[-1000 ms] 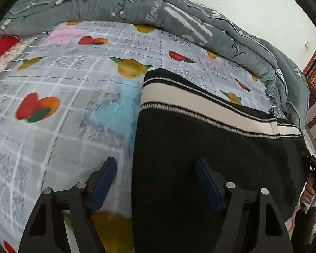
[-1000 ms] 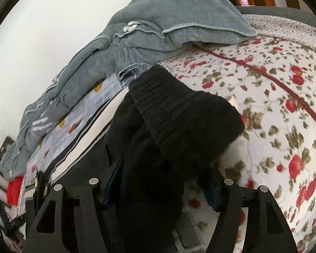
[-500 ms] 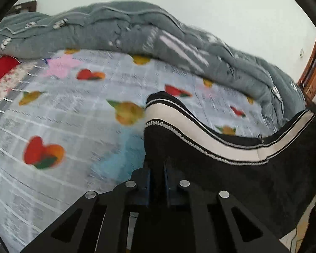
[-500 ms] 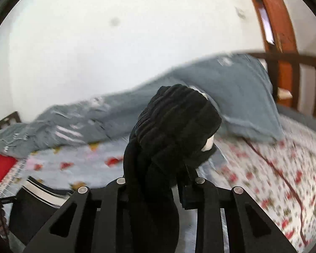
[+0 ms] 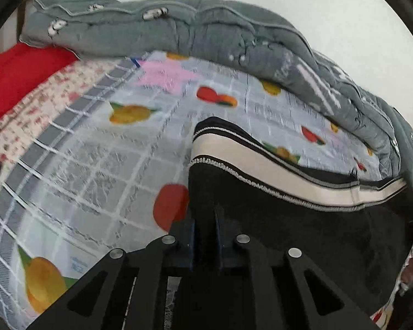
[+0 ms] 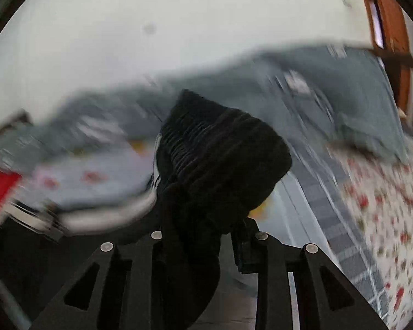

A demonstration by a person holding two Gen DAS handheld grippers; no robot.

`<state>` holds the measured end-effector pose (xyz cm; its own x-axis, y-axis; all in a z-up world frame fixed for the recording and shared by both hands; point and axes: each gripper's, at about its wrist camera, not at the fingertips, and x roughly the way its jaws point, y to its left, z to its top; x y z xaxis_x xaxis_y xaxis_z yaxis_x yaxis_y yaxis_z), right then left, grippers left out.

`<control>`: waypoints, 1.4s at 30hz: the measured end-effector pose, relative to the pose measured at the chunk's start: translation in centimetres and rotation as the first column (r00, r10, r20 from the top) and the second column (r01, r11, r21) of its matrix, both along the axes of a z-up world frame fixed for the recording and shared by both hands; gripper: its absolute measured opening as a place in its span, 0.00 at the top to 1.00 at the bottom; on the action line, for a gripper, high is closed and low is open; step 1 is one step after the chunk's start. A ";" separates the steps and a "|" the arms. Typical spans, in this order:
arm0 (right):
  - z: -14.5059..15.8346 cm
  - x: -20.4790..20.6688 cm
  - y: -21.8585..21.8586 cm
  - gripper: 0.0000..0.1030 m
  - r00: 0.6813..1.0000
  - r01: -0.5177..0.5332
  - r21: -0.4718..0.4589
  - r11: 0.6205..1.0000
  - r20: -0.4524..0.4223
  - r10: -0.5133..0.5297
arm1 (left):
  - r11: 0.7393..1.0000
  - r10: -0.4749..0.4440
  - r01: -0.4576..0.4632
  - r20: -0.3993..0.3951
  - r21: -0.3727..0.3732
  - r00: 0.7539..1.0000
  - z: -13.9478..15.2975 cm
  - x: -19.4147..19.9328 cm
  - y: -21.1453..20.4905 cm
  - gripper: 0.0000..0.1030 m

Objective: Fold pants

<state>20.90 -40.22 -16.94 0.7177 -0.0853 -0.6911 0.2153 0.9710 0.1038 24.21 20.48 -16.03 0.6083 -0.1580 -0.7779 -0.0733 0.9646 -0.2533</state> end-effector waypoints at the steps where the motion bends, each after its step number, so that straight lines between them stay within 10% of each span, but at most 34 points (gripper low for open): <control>1: -1.5 0.0 -1.0 0.65 0.999 0.025 0.024 0.999 -0.041 -0.024 | 1.000 -0.009 0.009 0.000 0.004 1.000 -0.4 -0.1 -0.2 0.80; 8: -1.1 -3.9 -1.6 0.50 0.995 0.021 -0.039 0.999 -0.093 -0.025 | 1.000 -0.026 0.026 -0.024 0.001 0.999 -1.4 -3.0 0.0 0.49; 14: 1.1 -7.9 -0.4 0.50 0.995 0.020 -0.104 0.994 -0.099 -0.030 | 0.989 -0.067 0.071 0.037 -0.132 0.997 -2.2 -6.7 0.9 0.48; 22: 4.1 -9.7 2.5 0.50 0.998 0.015 -0.081 0.997 -0.062 -0.020 | 0.988 -0.038 0.037 -0.002 -0.152 0.999 -2.7 -2.3 -1.5 0.49; 36: 4.0 -11.1 7.7 0.50 0.994 -0.109 -0.035 0.993 -0.036 0.108 | 0.920 -0.056 0.075 0.060 -0.386 0.997 -3.8 -13.2 0.5 0.49; 42: 3.9 -12.0 7.2 0.50 0.989 -0.144 0.002 0.990 -0.025 0.144 | 0.925 -0.045 0.058 0.043 -0.377 0.998 -3.7 -13.0 -0.5 0.40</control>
<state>8.87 -33.03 -13.05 0.7053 0.0182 -0.7087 0.0753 0.9921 0.1004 11.23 20.01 -19.74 0.6161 -0.4675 -0.6340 -0.0117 0.7994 -0.6007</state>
